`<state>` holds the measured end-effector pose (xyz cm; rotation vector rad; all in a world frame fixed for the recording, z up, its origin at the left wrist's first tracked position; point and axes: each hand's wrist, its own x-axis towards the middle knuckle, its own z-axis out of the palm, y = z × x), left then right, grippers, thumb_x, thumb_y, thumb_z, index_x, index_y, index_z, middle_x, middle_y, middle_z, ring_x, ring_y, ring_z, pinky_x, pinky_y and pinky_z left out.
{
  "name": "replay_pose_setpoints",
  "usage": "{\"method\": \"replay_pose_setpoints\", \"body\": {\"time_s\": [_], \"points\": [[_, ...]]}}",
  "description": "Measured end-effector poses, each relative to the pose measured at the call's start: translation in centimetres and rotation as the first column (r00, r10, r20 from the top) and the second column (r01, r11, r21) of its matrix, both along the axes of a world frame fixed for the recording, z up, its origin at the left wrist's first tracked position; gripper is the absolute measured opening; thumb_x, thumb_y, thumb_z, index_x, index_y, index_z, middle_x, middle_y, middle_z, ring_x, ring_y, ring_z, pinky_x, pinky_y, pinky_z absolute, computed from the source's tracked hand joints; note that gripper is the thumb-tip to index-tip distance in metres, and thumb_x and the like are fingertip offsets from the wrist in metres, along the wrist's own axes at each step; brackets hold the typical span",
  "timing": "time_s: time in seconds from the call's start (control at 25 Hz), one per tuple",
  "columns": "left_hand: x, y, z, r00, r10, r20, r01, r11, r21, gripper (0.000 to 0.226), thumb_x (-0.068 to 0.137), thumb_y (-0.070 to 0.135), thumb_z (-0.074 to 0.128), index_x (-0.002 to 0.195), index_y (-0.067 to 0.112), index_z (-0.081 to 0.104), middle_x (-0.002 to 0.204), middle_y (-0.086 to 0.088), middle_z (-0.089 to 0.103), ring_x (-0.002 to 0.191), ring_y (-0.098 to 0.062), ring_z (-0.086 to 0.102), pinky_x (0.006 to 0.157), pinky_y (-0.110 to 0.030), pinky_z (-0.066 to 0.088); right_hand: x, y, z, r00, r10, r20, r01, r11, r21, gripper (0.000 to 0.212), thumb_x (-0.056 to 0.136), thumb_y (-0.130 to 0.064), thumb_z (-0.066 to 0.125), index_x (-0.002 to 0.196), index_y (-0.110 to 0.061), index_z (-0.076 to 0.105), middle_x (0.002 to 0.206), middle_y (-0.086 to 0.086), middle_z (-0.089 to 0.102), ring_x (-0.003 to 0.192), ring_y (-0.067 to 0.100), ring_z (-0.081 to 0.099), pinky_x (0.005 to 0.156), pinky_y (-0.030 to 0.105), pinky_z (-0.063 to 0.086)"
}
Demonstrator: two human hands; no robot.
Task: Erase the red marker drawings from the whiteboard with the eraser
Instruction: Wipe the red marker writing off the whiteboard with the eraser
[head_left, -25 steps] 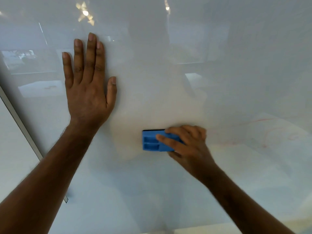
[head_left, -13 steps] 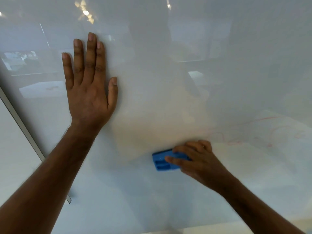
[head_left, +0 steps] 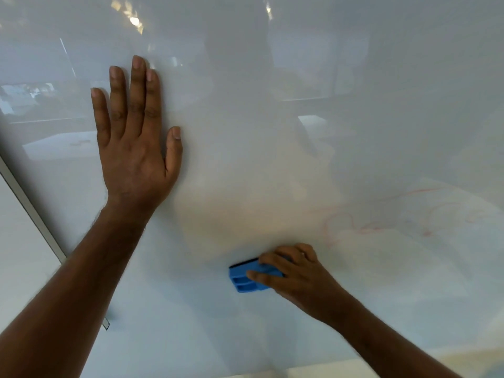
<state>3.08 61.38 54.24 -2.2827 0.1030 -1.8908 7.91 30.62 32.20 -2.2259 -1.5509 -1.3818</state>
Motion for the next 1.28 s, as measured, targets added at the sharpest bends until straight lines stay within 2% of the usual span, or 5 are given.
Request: {"method": "replay_pose_setpoints", "body": {"time_s": [0.2,0.36,0.68,1.0,1.28], "points": [[0.0,-0.3,-0.3,1.000,-0.015,0.006,0.015,1.000,-0.024,0.063,0.117,0.032,0.031,0.170,0.000,0.019,0.178,-0.025,0.021,0.163,-0.051,0.017,0.134,-0.064,0.010,1.7,-5.6,5.3,0.994,-0.112,-0.015,0.113,0.980,0.165,0.065,0.081,-0.026,0.079,0.140,-0.039,0.053,0.135,-0.006,0.058,0.116,0.022,0.053,0.094,0.043,0.034],[0.2,-0.8,-0.9,1.000,-0.016,0.017,0.017,0.998,-0.065,0.063,0.117,0.029,0.030,0.169,-0.004,0.020,0.177,-0.027,0.021,0.162,-0.054,0.017,0.134,-0.064,0.009,1.7,-3.3,10.6,0.992,-0.090,-0.084,0.117,0.904,0.412,0.065,0.082,-0.028,0.083,0.139,-0.039,0.055,0.131,-0.007,0.064,0.116,0.021,0.057,0.097,0.042,0.033],[-0.1,-3.9,-5.8,0.991,-0.089,-0.101,0.072,0.985,-0.159,0.074,0.113,0.033,0.036,0.167,-0.011,0.013,0.175,-0.036,0.010,0.163,-0.055,0.007,0.134,-0.063,0.002,1.7,-5.5,2.4,0.997,-0.069,0.022,0.067,0.995,0.080,0.049,0.097,-0.021,0.067,0.142,-0.039,0.059,0.138,-0.006,0.062,0.121,0.021,0.055,0.098,0.043,0.038],[0.4,-5.4,-6.7,0.988,-0.045,-0.147,0.038,0.998,-0.050,0.077,0.114,0.037,0.035,0.168,-0.010,0.009,0.176,-0.034,0.007,0.165,-0.040,-0.004,0.135,-0.056,-0.005,3.6,-9.5,11.8,0.990,-0.117,-0.079,0.140,0.885,0.443,0.064,0.085,-0.032,0.081,0.142,-0.040,0.052,0.132,-0.006,0.064,0.117,0.023,0.057,0.097,0.043,0.033],[1.7,-8.9,-4.6,0.993,-0.053,-0.108,0.045,0.996,-0.074,0.078,0.114,0.038,0.036,0.168,-0.010,0.008,0.175,-0.037,0.007,0.164,-0.048,0.000,0.135,-0.052,-0.008,3.9,-11.0,2.5,0.998,-0.043,0.048,0.042,0.999,0.024,0.048,0.101,-0.024,0.064,0.145,-0.040,0.054,0.138,-0.007,0.061,0.119,0.021,0.056,0.098,0.042,0.038]]}}
